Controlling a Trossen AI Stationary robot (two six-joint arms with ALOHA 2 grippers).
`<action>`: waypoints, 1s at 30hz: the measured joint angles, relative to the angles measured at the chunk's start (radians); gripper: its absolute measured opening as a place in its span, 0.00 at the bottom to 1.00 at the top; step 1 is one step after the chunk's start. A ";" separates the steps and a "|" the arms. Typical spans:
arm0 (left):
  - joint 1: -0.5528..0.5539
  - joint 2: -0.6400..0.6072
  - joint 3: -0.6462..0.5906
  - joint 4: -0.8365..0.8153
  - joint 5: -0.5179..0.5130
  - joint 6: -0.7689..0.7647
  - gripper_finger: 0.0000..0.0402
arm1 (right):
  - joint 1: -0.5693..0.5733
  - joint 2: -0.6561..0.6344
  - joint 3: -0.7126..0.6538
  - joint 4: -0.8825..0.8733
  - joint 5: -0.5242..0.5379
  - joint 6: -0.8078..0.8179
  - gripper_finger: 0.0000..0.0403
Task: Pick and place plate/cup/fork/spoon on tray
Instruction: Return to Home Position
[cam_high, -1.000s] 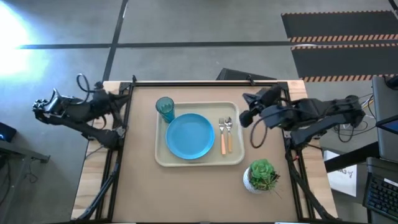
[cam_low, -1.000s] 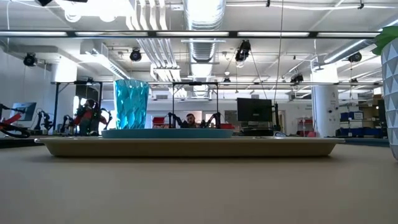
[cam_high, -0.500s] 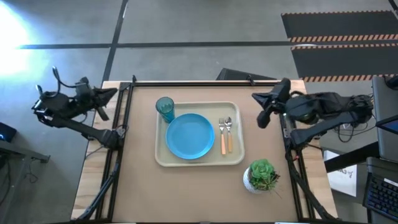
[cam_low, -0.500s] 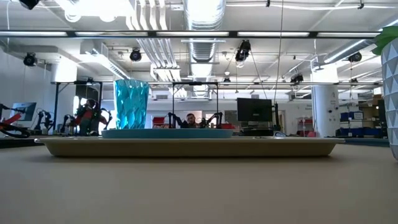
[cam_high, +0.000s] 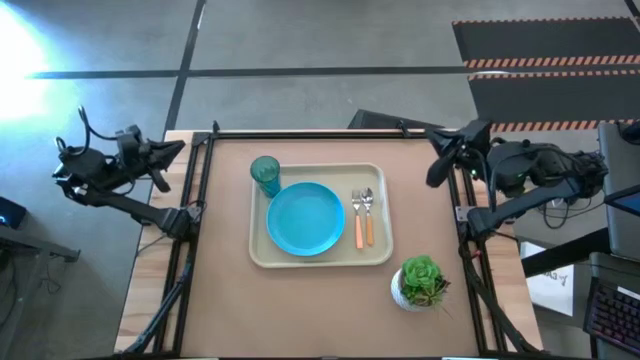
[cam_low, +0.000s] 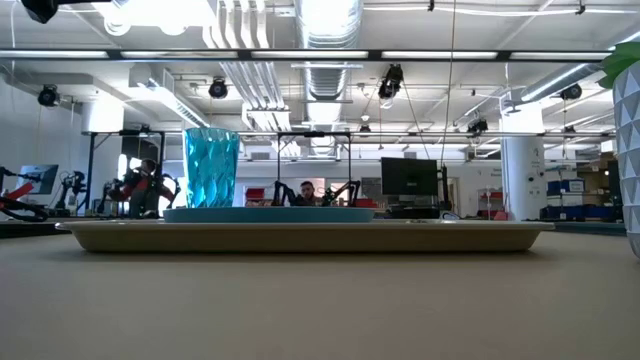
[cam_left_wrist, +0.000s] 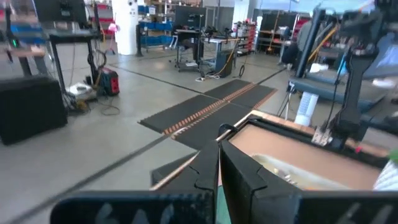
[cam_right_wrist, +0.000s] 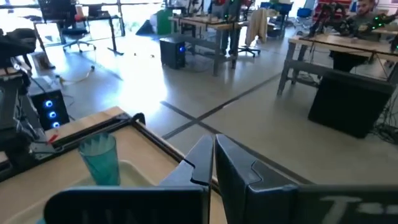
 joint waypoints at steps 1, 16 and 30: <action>0.000 0.000 -0.001 0.000 0.000 -0.029 0.00 | 0.000 0.001 0.000 -0.001 -0.005 0.000 0.02; 0.000 -0.020 0.060 -0.001 0.002 0.006 0.00 | 0.000 -0.012 0.026 0.002 -0.332 -0.074 0.02; 0.000 -0.239 0.016 -0.047 0.170 0.094 0.00 | 0.000 -0.188 0.033 -0.026 -0.589 -0.138 0.02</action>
